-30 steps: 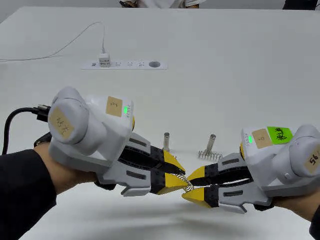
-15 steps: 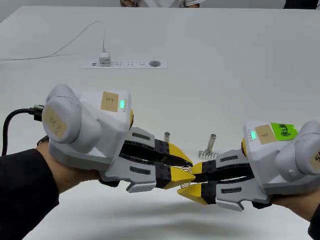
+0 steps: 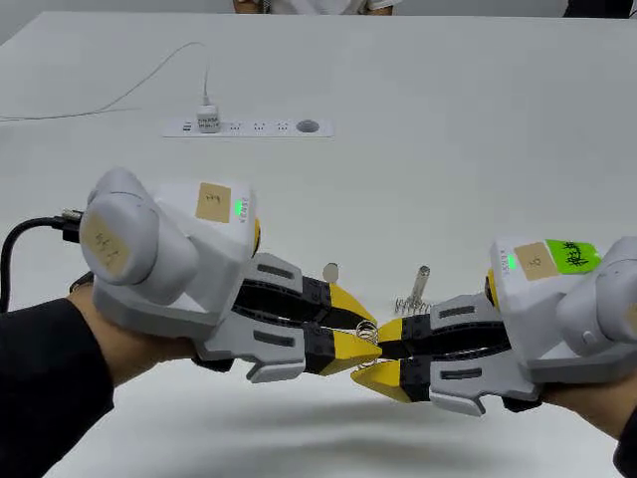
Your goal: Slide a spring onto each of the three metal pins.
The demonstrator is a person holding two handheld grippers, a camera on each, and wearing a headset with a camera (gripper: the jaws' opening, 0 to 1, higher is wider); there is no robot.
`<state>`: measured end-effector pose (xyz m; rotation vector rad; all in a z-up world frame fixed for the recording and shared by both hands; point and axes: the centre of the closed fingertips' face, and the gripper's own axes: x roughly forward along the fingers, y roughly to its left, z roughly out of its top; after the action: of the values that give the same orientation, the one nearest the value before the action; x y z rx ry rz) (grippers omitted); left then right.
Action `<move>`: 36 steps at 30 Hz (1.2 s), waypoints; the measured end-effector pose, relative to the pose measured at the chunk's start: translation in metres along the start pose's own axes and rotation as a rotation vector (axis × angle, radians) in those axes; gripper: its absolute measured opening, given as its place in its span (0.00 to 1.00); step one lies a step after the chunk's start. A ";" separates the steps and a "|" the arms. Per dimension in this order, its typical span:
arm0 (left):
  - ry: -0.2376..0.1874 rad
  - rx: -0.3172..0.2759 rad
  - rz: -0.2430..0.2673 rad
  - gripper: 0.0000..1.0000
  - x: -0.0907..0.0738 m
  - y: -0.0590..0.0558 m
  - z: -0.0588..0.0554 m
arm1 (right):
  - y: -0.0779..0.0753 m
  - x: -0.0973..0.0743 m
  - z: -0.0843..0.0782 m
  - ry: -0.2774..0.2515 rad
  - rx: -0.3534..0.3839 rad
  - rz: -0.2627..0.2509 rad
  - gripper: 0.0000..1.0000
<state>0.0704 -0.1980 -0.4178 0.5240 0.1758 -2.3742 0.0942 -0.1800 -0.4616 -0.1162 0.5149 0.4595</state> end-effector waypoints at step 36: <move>0.017 -0.030 0.124 0.10 -0.038 0.033 -0.014 | -0.015 -0.015 -0.011 0.011 0.054 -0.075 0.33</move>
<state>0.1225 -0.1966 -0.4147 0.5260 0.1808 -2.2434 0.0844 -0.2021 -0.4632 -0.0861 0.5320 0.3712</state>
